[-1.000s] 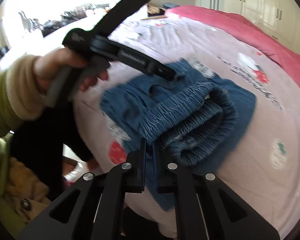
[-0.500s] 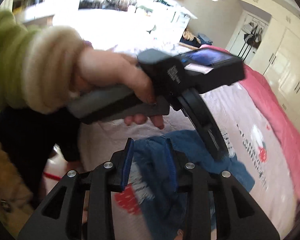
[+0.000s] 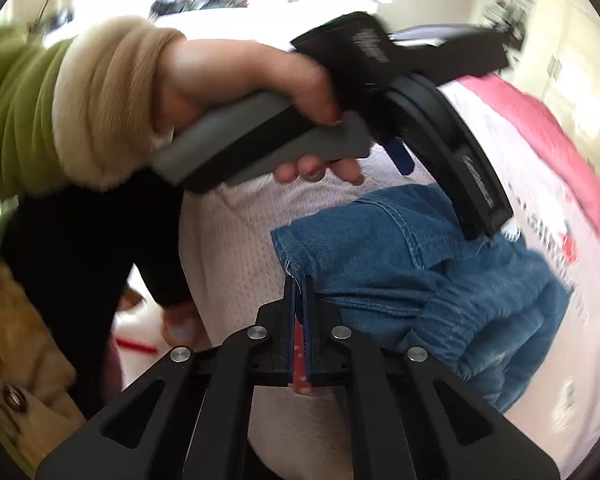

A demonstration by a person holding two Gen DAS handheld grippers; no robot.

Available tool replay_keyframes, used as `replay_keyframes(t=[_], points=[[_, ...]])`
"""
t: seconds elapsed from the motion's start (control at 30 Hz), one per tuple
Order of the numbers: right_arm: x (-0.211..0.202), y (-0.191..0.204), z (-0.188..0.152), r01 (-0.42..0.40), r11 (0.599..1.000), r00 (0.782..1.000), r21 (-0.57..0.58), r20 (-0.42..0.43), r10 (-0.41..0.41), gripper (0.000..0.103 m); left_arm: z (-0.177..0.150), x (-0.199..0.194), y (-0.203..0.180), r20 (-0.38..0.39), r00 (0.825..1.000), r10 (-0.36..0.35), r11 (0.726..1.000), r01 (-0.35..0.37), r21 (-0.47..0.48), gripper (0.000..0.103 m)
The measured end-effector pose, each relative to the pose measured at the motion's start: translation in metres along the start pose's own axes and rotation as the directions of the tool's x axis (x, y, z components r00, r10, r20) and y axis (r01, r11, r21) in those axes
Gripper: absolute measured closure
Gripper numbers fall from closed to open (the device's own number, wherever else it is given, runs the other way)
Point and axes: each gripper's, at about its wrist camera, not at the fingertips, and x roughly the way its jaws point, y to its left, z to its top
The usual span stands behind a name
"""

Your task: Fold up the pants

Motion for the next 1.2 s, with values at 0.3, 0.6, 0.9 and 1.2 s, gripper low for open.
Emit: replay_keyframes(t=[0.3,0.6,0.9,1.2], points=[[-0.078,-0.034,-0.014,-0.054,0.951,0.970,0.304,0.243,-0.023,0.050,-0.005,-0.015,-0.001,0.039,0.999,-0.005,1.000,0.005,-0.007,0.010],[-0.085,-0.123,-0.055,0.181,0.731,0.963,0.658,0.031,-0.266,0.037,-0.017,-0.030,-0.013,0.074,0.997,0.017,0.999,-0.020,0.038,0.010],[-0.059,-0.144,-0.082,0.196,0.640,0.967,0.743,-0.036,-0.253,0.033,-0.032,-0.031,-0.015,0.063,0.998,-0.002,0.999,-0.001,0.036,0.010],[-0.039,-0.153,-0.075,0.167,0.632,0.978,0.757,-0.047,-0.203,0.033,-0.041,-0.025,-0.013,0.041,0.999,-0.010,1.000,0.009,0.028,0.010]])
